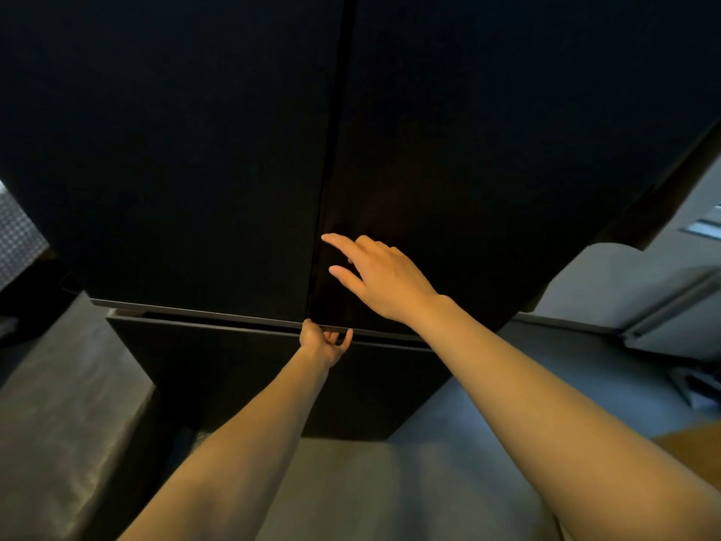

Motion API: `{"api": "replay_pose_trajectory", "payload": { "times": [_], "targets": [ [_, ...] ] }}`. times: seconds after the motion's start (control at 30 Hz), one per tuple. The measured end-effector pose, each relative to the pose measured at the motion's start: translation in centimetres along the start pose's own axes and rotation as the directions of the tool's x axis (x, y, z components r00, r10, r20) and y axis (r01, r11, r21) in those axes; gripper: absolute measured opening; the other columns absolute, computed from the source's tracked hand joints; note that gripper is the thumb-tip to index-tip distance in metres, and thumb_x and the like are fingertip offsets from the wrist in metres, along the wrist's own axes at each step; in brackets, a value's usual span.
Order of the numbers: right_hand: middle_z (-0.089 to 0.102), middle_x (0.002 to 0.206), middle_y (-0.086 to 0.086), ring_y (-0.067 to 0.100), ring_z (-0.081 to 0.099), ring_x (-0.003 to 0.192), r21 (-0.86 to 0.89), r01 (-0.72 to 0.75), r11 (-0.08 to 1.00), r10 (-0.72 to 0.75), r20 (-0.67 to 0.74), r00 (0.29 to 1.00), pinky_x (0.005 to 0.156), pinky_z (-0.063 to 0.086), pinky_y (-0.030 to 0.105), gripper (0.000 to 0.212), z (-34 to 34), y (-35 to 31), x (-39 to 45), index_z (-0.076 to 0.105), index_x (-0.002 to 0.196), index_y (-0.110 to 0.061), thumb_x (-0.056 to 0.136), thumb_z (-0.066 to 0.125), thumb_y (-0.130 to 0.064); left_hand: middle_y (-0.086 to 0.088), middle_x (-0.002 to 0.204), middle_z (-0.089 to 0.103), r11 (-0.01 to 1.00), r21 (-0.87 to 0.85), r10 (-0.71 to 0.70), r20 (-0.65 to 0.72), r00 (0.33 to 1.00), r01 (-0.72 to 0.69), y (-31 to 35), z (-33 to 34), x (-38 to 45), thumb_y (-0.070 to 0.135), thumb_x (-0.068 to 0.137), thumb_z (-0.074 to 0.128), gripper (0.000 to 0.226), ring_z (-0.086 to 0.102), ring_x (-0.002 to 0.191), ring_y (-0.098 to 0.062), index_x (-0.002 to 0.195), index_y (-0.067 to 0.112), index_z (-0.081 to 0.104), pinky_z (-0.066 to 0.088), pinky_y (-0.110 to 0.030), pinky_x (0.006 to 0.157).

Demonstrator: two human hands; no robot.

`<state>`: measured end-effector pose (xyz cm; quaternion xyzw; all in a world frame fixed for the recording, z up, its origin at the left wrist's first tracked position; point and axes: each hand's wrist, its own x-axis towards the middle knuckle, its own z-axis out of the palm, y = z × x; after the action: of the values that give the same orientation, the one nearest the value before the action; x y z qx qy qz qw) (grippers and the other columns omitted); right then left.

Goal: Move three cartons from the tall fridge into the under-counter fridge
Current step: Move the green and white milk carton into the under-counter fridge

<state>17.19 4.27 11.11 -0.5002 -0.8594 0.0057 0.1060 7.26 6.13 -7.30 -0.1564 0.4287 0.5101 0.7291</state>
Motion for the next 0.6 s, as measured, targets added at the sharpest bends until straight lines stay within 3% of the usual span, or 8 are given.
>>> {"api": "replay_pose_trajectory", "payload": {
  "times": [0.1, 0.4, 0.53, 0.6],
  "targets": [
    [0.059, 0.128, 0.002, 0.017, 0.061, 0.109, -0.06, 0.011, 0.998, -0.01, 0.016, 1.0, 0.089, 0.051, 0.034, 0.058, 0.1, -0.5, -0.1, 0.017, 0.16, -0.036, 0.107, 0.039, -0.047, -0.013, 0.115, 0.067, 0.999, 0.035, 0.015, 0.002, 1.0, -0.016, 0.0, -0.1, -0.5, 0.043, 0.109, 0.039, 0.038, 0.065, 0.107, -0.029, 0.12, 0.015, 0.062, 0.054, -0.05, 0.09],
    [0.066, 0.118, -0.001, 0.015, 0.066, 0.103, -0.054, 0.011, 0.998, -0.013, -0.041, 0.999, 0.085, 0.052, 0.036, 0.054, 0.9, -2.6, -2.9, 0.027, 0.157, -0.033, 0.107, 0.041, -0.044, -0.012, 0.127, 0.066, 0.993, 0.111, 0.049, -0.017, 0.999, -0.047, -2.3, -2.3, -2.6, 0.049, 0.108, 0.032, 0.05, 0.062, 0.121, -0.03, 0.137, 0.018, 0.058, 0.051, -0.049, 0.095],
    [0.065, 0.108, -0.001, 0.012, 0.057, 0.082, -0.109, -0.017, 0.994, 0.016, -0.008, 1.0, 0.068, 0.044, 0.031, 0.057, 0.8, -3.2, -5.3, 0.021, 0.158, -0.036, 0.106, 0.044, -0.043, -0.013, 0.132, 0.065, 0.989, 0.13, 0.065, -0.002, 0.998, -0.065, -3.4, -3.8, -4.2, 0.048, 0.109, 0.029, 0.052, 0.06, 0.127, -0.029, 0.139, 0.018, 0.058, 0.048, -0.048, 0.104],
    [0.065, 0.108, 0.001, 0.013, 0.056, 0.081, -0.172, -0.022, 0.985, 0.023, 0.003, 1.0, 0.065, 0.04, 0.031, 0.06, 0.6, -3.6, -6.4, 0.017, 0.16, -0.036, 0.107, 0.044, -0.041, -0.014, 0.136, 0.063, 0.989, 0.136, 0.066, -0.007, 0.998, -0.064, -4.0, -4.4, -5.0, 0.048, 0.11, 0.028, 0.053, 0.058, 0.13, -0.029, 0.142, 0.017, 0.056, 0.047, -0.047, 0.11]
  ]
}}
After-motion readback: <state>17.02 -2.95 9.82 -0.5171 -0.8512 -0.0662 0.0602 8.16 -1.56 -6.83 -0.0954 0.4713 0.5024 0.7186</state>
